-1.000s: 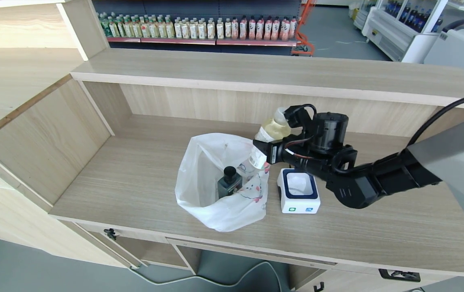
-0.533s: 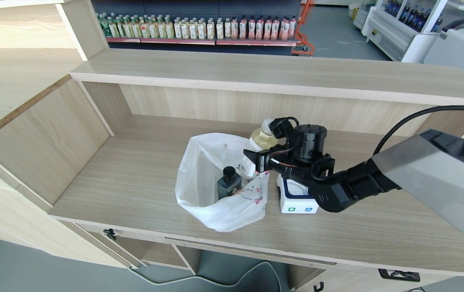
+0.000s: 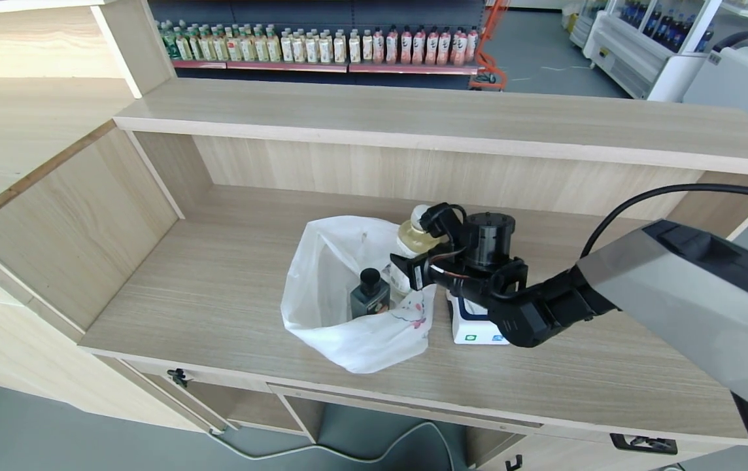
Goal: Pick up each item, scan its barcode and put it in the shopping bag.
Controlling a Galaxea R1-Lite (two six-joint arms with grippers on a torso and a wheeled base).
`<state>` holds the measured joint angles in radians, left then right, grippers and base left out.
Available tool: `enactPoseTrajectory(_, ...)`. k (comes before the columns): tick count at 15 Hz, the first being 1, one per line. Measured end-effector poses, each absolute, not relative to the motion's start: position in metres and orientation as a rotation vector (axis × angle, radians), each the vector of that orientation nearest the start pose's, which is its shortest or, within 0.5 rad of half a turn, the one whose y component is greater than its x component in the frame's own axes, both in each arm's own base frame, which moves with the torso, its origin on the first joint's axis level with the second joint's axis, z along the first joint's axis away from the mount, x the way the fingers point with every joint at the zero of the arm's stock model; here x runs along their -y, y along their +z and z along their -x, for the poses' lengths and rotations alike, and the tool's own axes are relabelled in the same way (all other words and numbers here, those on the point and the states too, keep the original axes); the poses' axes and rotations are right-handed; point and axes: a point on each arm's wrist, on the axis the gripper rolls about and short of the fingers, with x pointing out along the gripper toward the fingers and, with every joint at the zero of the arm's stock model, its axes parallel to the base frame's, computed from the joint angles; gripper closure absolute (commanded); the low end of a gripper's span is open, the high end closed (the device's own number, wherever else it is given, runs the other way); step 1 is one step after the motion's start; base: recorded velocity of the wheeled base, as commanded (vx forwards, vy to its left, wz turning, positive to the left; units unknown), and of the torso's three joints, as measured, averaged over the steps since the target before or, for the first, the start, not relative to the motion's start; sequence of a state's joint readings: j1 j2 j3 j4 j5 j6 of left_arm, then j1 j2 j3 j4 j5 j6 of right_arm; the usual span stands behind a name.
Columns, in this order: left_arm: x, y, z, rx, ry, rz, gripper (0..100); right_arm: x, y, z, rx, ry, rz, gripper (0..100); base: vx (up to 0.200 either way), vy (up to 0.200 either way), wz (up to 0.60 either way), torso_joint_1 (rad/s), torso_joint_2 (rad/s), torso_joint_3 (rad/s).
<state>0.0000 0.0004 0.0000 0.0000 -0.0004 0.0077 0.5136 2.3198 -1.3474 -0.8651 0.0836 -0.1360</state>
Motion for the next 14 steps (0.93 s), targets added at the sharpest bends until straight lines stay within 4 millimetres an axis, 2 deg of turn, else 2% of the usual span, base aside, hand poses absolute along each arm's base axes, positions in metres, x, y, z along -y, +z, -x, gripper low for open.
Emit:
enactPoseTrajectory(6, 0.0000, 0.0755, 0.0228, 0.000, 0.000, -0.008, 0, -0.2336, 0.0989, -0.4079, -0.071, 0.608, 0.184, 100, 0.000, 0.000, 0.00, 0.000, 0.00, 0.000)
enactPoseTrajectory(7, 0.0000, 0.0755, 0.0228, 0.000, 0.000, -0.008, 0, -0.2344, 0.0976, -0.4078, -0.071, 0.611, 0.193, 0, 0.000, 0.000, 0.00, 0.000, 0.00, 0.000)
enactPoseTrajectory(14, 0.0000, 0.0756, 0.0228, 0.000, 0.000, -0.009, 0, -0.2330, 0.1030, -0.4095, -0.037, 0.629, 0.185, 0, 0.000, 0.000, 0.00, 0.000, 0.00, 0.000)
